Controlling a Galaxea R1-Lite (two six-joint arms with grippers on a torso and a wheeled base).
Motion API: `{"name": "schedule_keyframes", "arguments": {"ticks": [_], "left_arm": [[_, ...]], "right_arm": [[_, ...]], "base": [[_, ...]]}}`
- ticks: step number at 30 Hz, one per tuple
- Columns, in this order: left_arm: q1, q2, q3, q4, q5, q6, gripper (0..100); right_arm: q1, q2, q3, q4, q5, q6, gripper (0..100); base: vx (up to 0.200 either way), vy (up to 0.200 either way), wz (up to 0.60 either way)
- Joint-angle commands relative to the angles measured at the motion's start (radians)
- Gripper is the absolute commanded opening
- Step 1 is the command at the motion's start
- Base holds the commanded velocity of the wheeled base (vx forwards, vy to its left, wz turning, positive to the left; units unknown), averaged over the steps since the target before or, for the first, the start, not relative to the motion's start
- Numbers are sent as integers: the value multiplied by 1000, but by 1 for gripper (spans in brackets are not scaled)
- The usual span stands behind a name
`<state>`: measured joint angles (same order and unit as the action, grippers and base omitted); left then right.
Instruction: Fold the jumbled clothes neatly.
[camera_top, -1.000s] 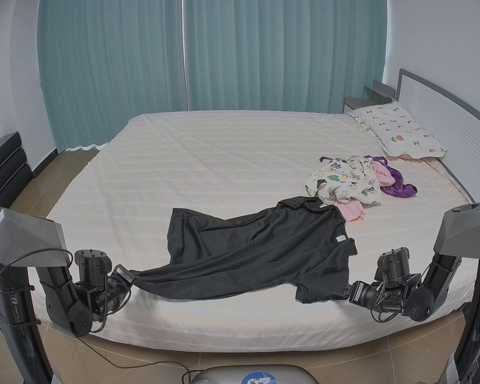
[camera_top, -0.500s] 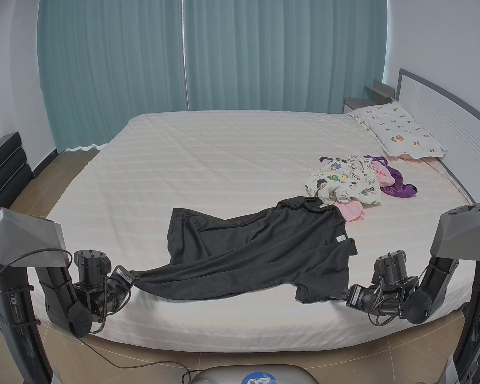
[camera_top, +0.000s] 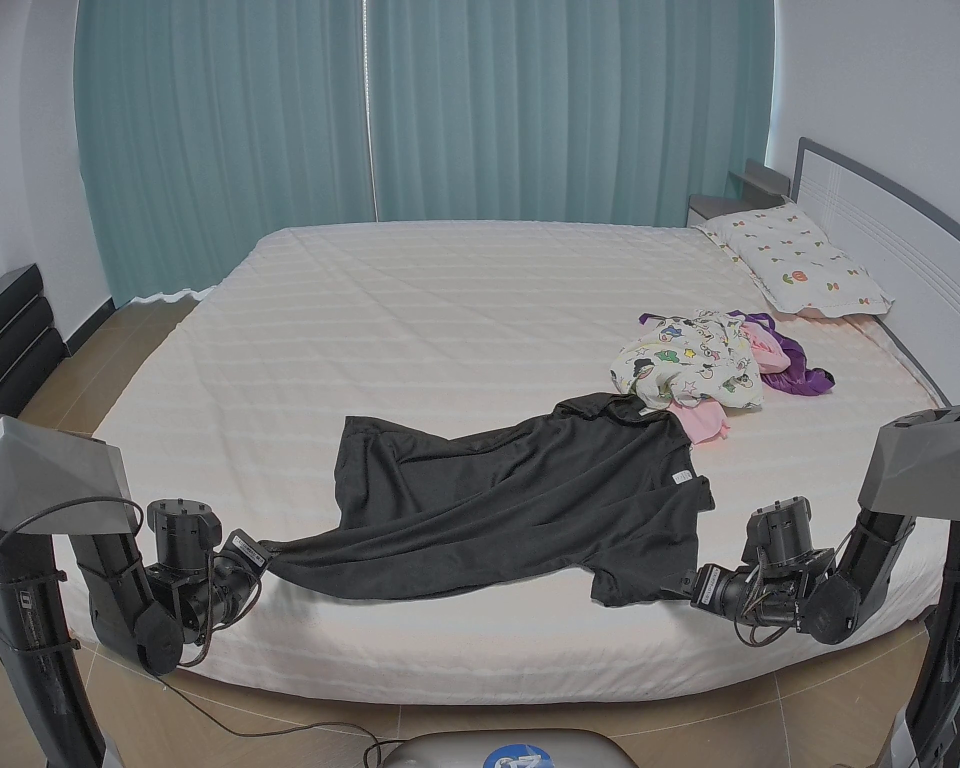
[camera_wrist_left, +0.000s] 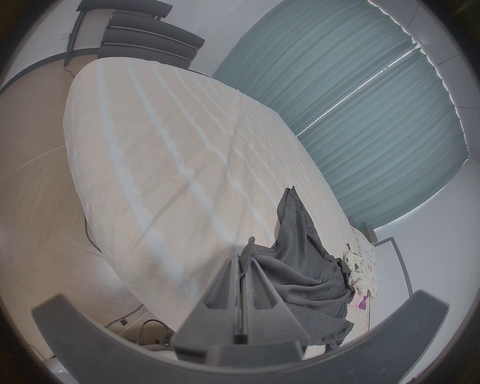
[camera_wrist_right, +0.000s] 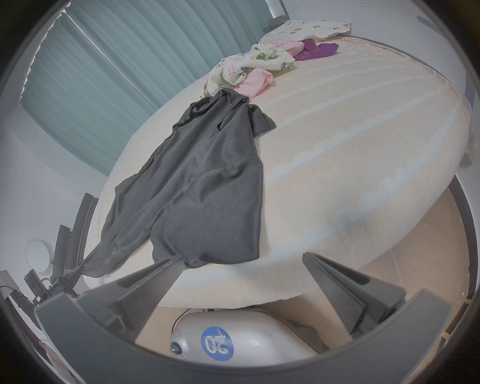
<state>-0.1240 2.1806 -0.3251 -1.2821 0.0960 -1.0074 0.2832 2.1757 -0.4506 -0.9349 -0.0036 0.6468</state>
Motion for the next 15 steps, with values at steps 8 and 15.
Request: {"name": "schedule_keyframes", "arguments": {"ticks": [8,15], "left_arm": [[0,7,0,0,1,0,0],[0,11,0,0,-1,0,0]], "right_arm": [[2,61,-82,10,1,1,100],[2,102,-112,7,1,28,0]], "base": [[0,0,0],[0,0,0]]}}
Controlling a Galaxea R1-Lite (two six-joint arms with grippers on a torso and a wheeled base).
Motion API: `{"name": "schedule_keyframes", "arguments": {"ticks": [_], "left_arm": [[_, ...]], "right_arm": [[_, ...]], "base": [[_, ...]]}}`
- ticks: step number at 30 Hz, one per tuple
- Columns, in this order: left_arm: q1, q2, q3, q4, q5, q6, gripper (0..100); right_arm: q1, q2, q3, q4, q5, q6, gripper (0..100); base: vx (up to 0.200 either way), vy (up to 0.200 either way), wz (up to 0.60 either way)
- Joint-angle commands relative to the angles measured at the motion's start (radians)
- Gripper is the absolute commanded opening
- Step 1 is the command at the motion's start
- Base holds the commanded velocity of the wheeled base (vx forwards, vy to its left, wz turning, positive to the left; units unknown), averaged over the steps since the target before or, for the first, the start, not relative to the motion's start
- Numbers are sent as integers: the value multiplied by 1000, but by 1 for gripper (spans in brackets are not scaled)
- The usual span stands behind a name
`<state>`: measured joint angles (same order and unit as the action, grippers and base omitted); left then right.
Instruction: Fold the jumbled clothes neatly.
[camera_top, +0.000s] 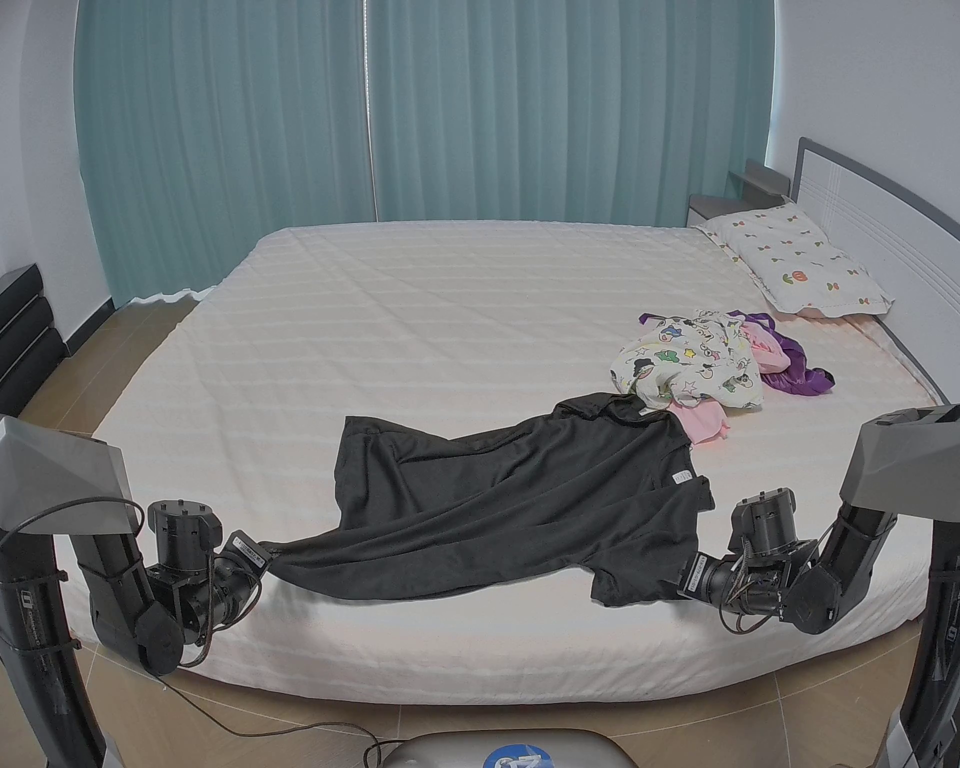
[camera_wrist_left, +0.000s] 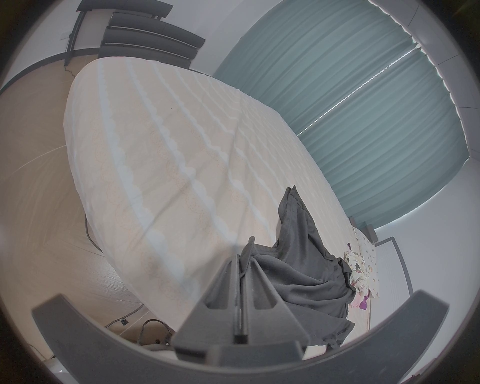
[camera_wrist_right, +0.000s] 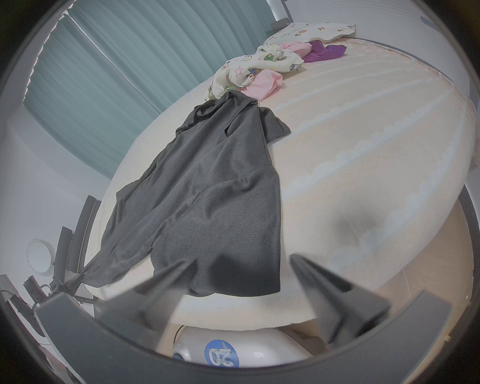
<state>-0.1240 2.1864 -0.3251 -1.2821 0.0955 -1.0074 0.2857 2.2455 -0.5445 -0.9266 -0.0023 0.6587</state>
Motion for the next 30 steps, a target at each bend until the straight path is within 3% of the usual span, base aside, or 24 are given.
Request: {"name": "schedule_keyframes", "arguments": {"ticks": [1,8,15,21,22,30], "left_arm": [[0,6,0,0,0,0,0],[-2,4,1,0,0,0,0],[-22,-45,28,3,1,9,0],[-45,-74,46,3,3,13,0],[-48,-76,51,3,1,15,0],[-74,-88,101,6,1,81,0]], "right_arm": [[0,31,-19,0,1,32,0],[-31,-35,9,40,-2,39,0],[-112,-236,38,244,56,10,0],[-125,-231,80,244,74,-22,0],[-123,-227,93,244,73,-28,100],[-194,-238,120,242,78,-130,100]], "base": [[0,0,0],[0,0,0],[0,0,0],[0,0,0],[0,0,0],[0,0,0]]}}
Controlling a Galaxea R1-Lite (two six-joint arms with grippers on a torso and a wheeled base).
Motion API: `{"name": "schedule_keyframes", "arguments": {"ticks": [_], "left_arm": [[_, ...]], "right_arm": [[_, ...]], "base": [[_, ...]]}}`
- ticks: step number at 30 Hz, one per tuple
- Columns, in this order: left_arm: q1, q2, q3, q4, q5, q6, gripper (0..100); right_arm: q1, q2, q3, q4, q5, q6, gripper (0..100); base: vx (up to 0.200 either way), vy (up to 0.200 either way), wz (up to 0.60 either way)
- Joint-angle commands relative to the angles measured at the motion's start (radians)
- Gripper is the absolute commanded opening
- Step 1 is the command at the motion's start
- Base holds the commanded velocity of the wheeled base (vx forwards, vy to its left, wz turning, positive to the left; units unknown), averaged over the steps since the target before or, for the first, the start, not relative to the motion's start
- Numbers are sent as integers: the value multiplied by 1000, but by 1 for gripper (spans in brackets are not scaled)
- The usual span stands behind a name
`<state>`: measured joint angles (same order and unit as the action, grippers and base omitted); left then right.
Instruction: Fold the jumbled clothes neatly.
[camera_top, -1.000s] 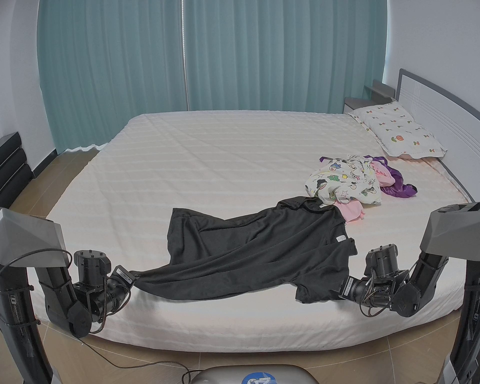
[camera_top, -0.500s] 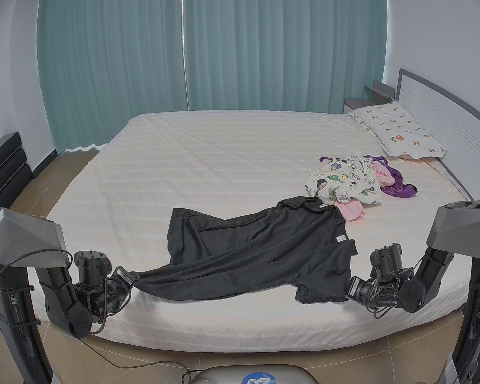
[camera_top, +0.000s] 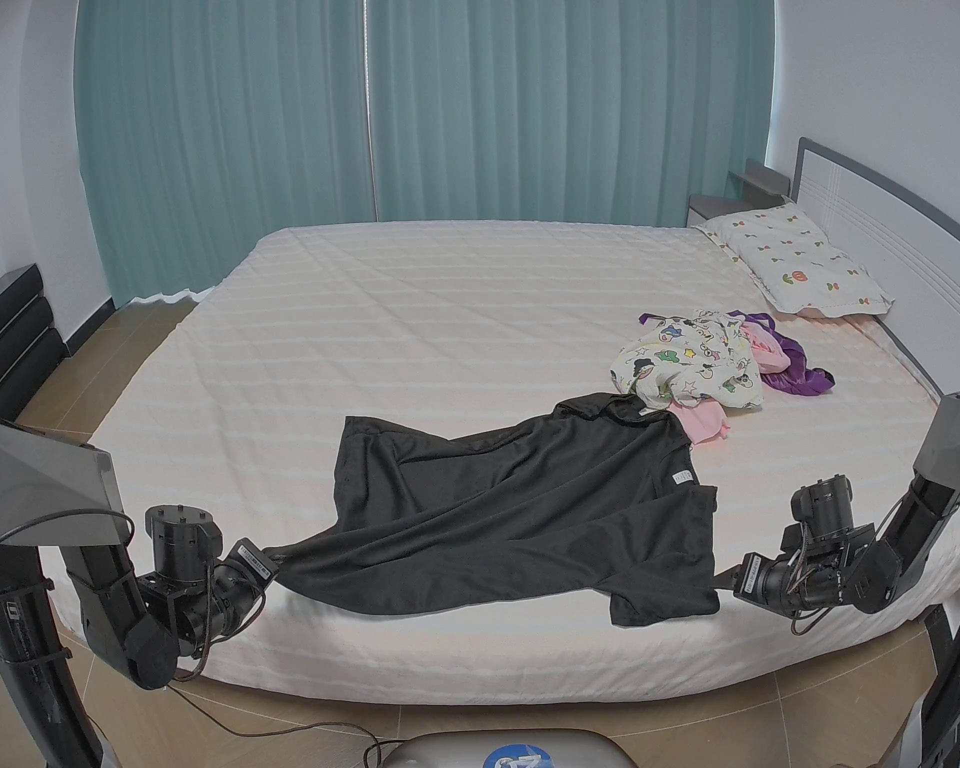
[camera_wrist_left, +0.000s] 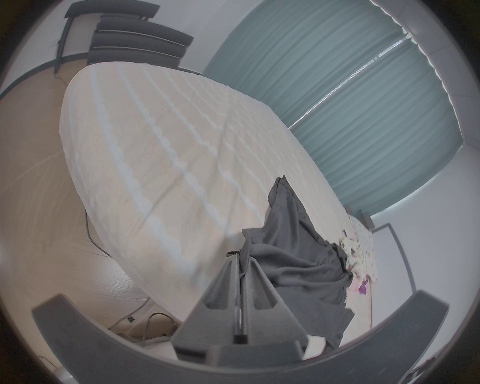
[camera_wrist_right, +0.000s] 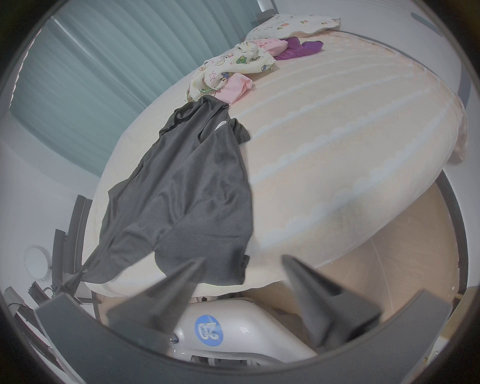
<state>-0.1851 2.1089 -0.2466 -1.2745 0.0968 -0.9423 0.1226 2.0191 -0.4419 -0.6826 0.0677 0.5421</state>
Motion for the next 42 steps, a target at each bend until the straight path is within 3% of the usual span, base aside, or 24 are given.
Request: {"name": "schedule_keyframes", "arguments": {"ticks": [1,6,14,15,27,35,42], "left_arm": [[-13,-10,23,-2,0,16,0],[-11,-4,18,-6,0,16,0],[-8,2,13,-6,0,14,0],[-8,5,12,-6,0,14,0],[-5,11,12,-6,0,14,0],[-8,9,26,4,0,27,0],[-11,52,64,15,1,116,0]], "right_arm": [[-31,-11,17,-2,8,-13,100],[5,44,12,-51,6,-1,100],[129,165,-12,-173,-3,101,100],[135,178,-17,-180,-5,102,0],[95,135,25,-167,-45,84,0],[0,112,101,-173,-43,-25,0],[3,119,104,-180,-45,-28,0]], "base": [[0,0,0],[0,0,0],[0,0,0],[0,0,0],[0,0,0],[0,0,0],[0,0,0]]}}
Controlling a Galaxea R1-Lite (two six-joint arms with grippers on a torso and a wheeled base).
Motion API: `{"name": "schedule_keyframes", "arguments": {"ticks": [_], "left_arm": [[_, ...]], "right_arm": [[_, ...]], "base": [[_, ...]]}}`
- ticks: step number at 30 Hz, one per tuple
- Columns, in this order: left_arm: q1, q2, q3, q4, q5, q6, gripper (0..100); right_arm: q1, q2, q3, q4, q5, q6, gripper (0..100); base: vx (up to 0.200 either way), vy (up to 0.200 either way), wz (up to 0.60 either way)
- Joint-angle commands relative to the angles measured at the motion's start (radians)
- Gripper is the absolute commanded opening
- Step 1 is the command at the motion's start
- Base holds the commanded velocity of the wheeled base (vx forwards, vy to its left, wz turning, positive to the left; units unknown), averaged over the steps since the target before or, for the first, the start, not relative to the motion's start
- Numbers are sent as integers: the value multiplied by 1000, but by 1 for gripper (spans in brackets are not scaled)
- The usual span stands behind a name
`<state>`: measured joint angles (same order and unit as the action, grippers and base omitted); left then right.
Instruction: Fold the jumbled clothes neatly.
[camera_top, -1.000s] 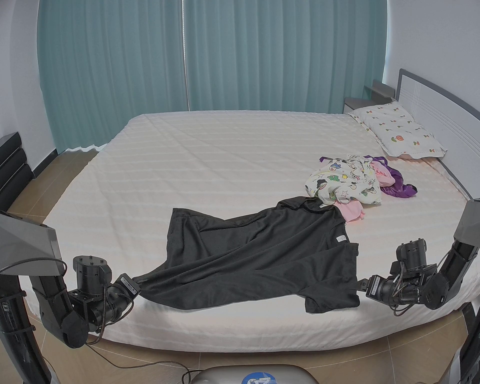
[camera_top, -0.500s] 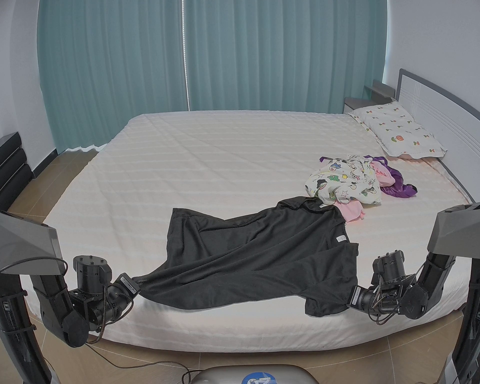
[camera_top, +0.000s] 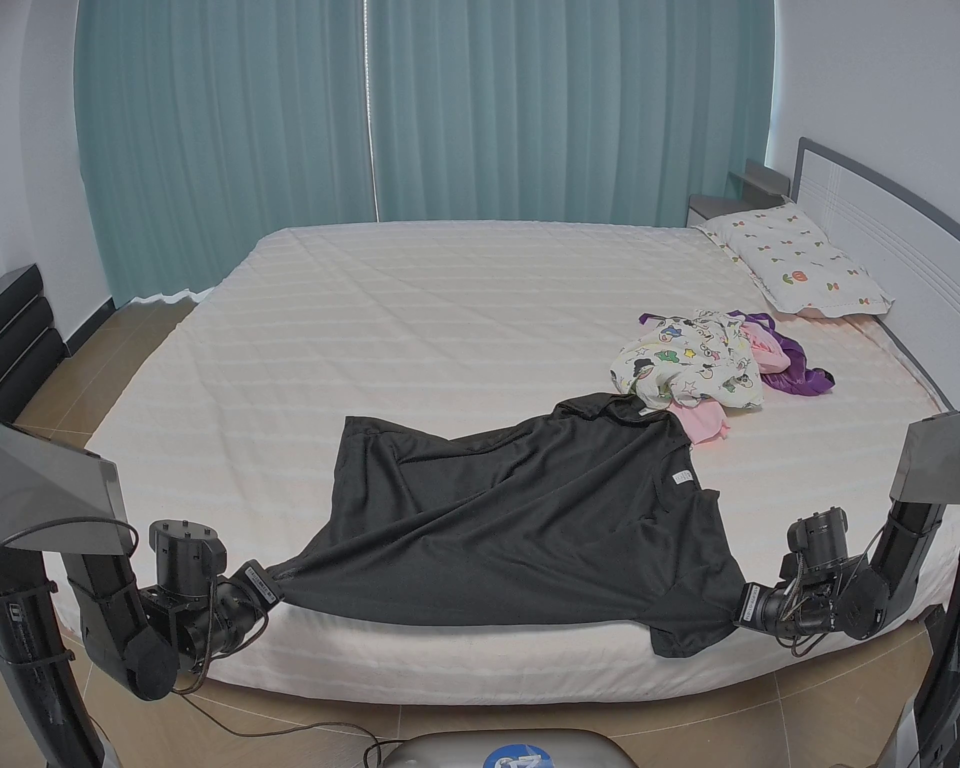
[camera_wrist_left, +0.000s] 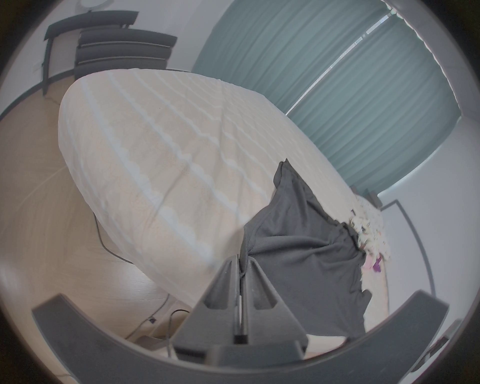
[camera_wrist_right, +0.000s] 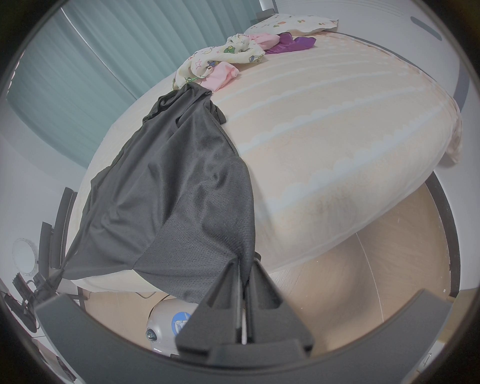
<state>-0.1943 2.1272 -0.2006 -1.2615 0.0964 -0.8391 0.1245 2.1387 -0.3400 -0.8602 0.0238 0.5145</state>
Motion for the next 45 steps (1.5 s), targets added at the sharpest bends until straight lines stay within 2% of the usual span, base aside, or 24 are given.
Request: {"name": "schedule_keyframes", "arguments": {"ticks": [1,4,5,6,7,13,16,21,24,28,34,38,45], "left_arm": [[-2,39,20,2,2,12,0],[-11,62,38,4,0,17,0],[-21,66,43,2,0,18,100],[-31,76,44,-4,0,22,100],[-37,82,43,-7,0,22,100],[-40,77,32,-26,0,15,100],[-30,49,35,-90,3,15,100],[-27,34,46,-164,11,17,100],[-24,39,46,-170,11,17,100],[-8,43,38,-170,3,14,100],[-8,43,37,-170,3,11,100],[-8,45,37,-170,3,12,100],[-10,46,30,-171,13,15,100]], "right_arm": [[3,0,3,-2,-1,-1,0],[3,3,1,-2,-1,-1,0],[3,3,-2,0,-1,-1,0],[3,4,-7,-2,1,1,0],[4,6,-10,-3,1,9,100],[7,-33,-31,-8,1,38,100],[15,-94,-56,-5,-1,148,100],[86,-145,-63,-8,-13,377,100],[96,-143,-59,-19,-30,447,100],[93,-161,-11,-76,-48,457,100],[116,-138,65,-238,-48,457,100],[118,-118,84,-266,-48,455,100],[123,-105,84,-270,-48,455,100]], "base": [[0,0,0],[0,0,0],[0,0,0],[0,0,0],[0,0,0],[0,0,0],[0,0,0],[0,0,0],[0,0,0],[100,0,0],[200,0,0],[200,0,0],[0,0,0]]}}
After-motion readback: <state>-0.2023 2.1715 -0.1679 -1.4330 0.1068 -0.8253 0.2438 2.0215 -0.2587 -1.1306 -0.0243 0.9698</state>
